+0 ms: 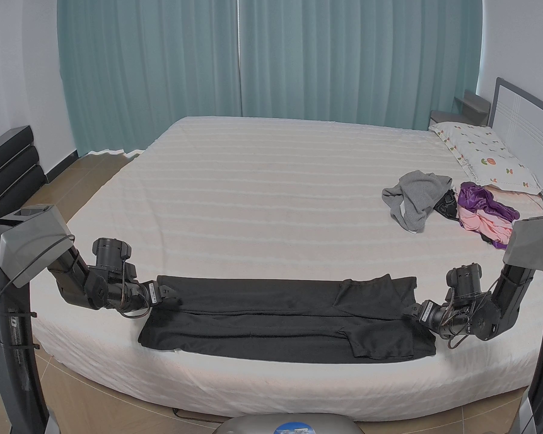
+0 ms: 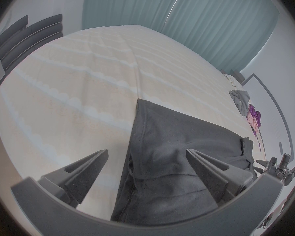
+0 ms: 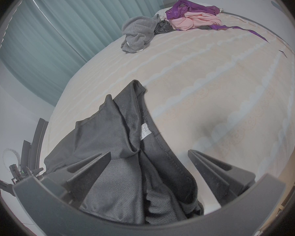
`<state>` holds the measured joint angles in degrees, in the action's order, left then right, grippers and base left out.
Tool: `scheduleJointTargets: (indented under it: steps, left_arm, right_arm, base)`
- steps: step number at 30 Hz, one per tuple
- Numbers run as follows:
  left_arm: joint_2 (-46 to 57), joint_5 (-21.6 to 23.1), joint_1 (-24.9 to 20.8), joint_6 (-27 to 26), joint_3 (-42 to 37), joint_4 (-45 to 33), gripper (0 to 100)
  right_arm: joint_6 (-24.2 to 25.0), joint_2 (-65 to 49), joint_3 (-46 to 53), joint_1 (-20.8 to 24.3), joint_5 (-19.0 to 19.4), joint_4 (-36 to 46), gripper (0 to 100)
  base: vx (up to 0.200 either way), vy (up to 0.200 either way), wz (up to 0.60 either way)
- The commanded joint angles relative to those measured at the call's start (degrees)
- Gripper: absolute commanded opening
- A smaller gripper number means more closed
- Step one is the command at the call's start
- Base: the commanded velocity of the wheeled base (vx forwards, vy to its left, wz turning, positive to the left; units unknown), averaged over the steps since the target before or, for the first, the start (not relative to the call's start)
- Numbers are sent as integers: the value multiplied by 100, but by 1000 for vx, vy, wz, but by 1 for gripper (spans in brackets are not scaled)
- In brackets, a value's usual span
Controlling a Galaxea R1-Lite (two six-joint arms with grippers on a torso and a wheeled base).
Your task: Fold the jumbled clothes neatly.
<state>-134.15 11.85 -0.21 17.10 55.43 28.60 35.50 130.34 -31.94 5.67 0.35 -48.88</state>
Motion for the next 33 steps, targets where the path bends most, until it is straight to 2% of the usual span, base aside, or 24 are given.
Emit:
scheduleJointTargets:
  steps: [1,17,18,23,33]
  left_arm:
    - [-279,19,-23,30,20,190,100]
    - [-349,160,-199,65,-173,506,100]
    - [-358,151,-199,127,-173,585,0]
    - [-358,142,-208,390,-191,831,0]
    - [-112,81,-190,584,-463,1025,0]
  right_arm:
    - [1,114,74,57,-9,-77,100]
    - [1,123,91,57,-9,-104,100]
    - [1,114,91,57,-9,-104,100]
    - [1,114,100,57,-9,-104,100]
    - [27,88,100,22,-9,-104,100]
  base:
    - [0,0,0]
    - [0,0,0]
    - [0,0,0]
    - [0,0,0]
    - [0,0,0]
